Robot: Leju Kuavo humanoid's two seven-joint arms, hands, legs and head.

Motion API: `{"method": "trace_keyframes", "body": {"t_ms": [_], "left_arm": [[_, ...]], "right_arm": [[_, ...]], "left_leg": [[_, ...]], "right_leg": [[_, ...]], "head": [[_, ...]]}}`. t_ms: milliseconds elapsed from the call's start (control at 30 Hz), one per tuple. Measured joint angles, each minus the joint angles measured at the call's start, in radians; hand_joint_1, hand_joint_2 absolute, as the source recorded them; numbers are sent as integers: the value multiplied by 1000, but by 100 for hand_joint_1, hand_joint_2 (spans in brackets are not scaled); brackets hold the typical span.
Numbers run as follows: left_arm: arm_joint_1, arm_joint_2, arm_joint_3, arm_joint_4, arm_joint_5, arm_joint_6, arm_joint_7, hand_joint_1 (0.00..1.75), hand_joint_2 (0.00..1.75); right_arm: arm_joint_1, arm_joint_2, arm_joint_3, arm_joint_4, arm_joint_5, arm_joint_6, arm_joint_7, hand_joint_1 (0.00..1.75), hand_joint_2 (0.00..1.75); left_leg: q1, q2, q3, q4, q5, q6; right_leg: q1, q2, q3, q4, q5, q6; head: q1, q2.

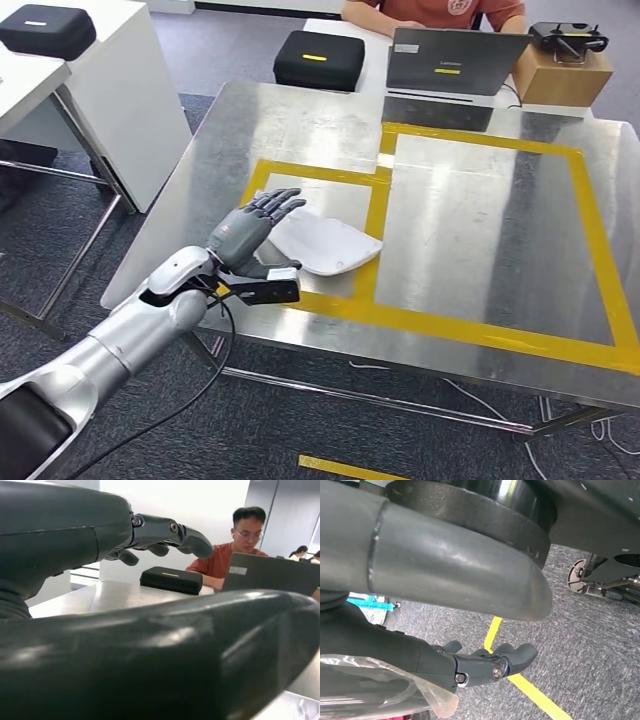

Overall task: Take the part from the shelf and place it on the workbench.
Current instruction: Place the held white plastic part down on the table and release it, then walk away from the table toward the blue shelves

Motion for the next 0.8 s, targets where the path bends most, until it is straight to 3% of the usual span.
{"method": "trace_keyframes", "body": {"t_ms": [200,333,400,467,500,533,567,600,667,733,800], "left_arm": [[4,28,32,-30,25,-3,-12,0,0],[14,42,48,-44,37,-6,-18,0,0],[23,46,52,-49,42,-8,-21,0,0],[41,50,54,-49,47,-9,-24,0,0],[52,52,55,-49,49,-9,-26,0,0],[62,54,55,-49,49,-9,-28,0,0],[69,57,56,-49,49,-9,-29,0,0],[73,58,58,-49,49,-10,-30,0,0],[75,62,65,-50,49,-10,-31,0,0],[77,66,71,-51,49,-11,-31,0,0],[83,70,75,-51,49,-12,-32,0,0]], "right_arm": [[4,0,0,0,-3,-10,-2,0,0],[4,0,0,0,-7,-16,-2,0,0],[5,0,0,0,-10,-20,-2,0,0],[9,-1,0,0,-12,-25,-1,0,0],[11,-2,0,0,-12,-27,-1,0,0],[12,-2,-1,0,-12,-29,0,0,0],[13,-4,-1,0,-13,-31,1,0,0],[13,-5,-1,0,-13,-33,1,0,0],[12,-6,-1,0,-12,-35,1,0,0],[12,-7,-1,0,-12,-36,1,0,0],[12,-7,-1,0,-12,-38,2,0,0]], "left_leg": [[-7,0,-1,3,-4,9],[-7,0,3,-12,10,29],[-3,0,6,-22,17,37],[-4,-1,4,-23,18,39],[-5,-1,3,-22,19,39],[-5,-2,2,-21,19,38],[-4,-4,2,-20,20,36],[-3,-6,1,-17,20,34],[-4,-11,-7,-10,21,23],[-6,-15,-16,-2,26,9],[-3,-18,-22,3,31,-3]], "right_leg": [[-7,-1,1,-1,0,8],[-11,3,-7,8,-11,23],[-10,14,-43,86,-65,24],[-10,20,-103,222,-123,25],[-10,21,-125,269,-132,26],[-10,22,-132,280,-121,27],[-11,22,-119,251,-92,27],[-13,22,-90,190,-54,27],[-14,30,-25,72,-9,27],[-12,38,-3,30,-6,21],[-11,36,-12,28,-1,6]], "head": [[0,0],[0,0],[3,0],[5,0],[5,0],[5,0],[5,0],[5,0],[5,0],[6,0],[6,0]]}}
